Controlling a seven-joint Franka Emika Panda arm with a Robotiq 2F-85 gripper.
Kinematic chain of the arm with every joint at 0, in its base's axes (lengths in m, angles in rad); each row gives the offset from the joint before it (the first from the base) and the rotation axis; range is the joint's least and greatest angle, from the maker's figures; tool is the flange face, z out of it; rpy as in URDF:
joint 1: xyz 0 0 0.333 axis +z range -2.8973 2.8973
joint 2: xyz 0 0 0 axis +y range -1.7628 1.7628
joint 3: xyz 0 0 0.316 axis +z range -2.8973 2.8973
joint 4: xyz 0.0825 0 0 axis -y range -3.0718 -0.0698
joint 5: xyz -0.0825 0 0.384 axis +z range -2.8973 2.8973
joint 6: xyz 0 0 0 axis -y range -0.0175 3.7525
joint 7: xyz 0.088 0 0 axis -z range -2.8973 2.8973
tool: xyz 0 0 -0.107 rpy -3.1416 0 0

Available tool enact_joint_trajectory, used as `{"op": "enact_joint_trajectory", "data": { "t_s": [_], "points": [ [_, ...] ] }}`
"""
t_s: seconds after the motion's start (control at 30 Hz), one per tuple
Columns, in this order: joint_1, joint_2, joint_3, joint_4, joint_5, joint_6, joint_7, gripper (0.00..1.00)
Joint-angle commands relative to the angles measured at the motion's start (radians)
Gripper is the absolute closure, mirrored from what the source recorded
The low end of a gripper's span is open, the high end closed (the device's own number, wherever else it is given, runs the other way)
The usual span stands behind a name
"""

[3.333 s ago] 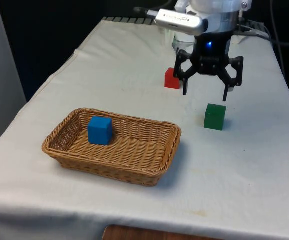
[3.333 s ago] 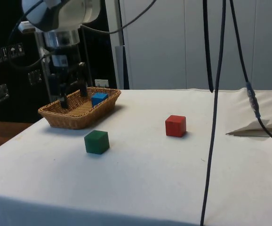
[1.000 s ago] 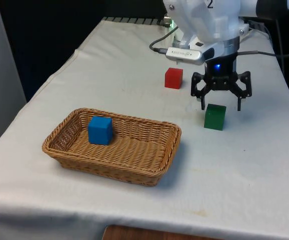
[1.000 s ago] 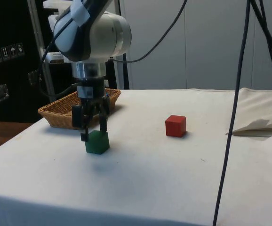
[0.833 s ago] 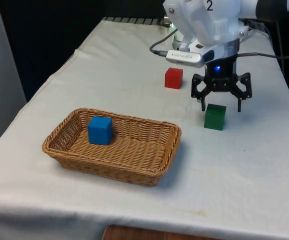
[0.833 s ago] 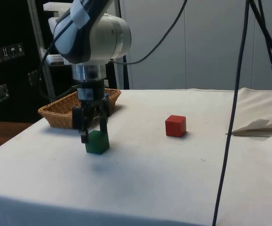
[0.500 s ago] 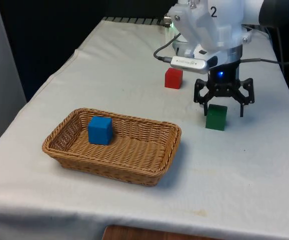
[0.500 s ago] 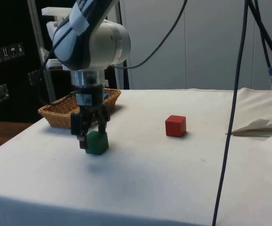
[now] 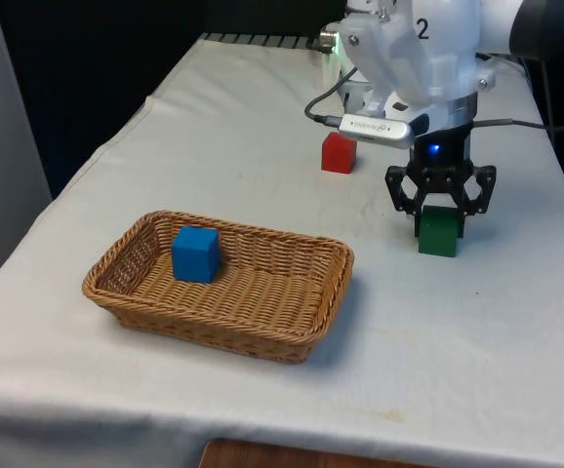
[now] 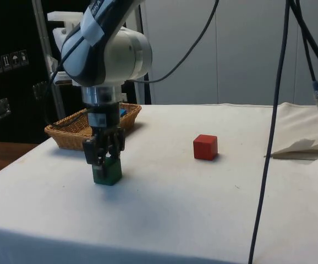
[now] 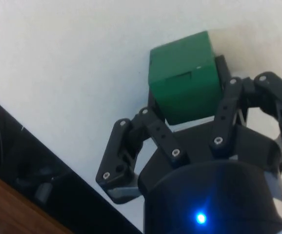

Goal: Pick up exactly two blocks and place them into the basket.

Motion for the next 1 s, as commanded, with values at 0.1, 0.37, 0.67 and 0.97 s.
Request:
{"op": "enact_joint_trajectory", "data": {
  "t_s": [0.1,0.37,0.67,0.97],
  "points": [
    [0.001,0.001,0.004,-0.003,0.010,0.013,-0.002,0.99],
    [0.027,-0.061,-0.021,-0.046,-0.025,0.005,0.012,0.99],
    [0.018,-0.160,-0.013,-0.088,-0.119,0.002,0.067,0.99],
    [-0.002,-0.214,-0.017,-0.071,-0.202,-0.020,0.114,0.99]
  ]
}}
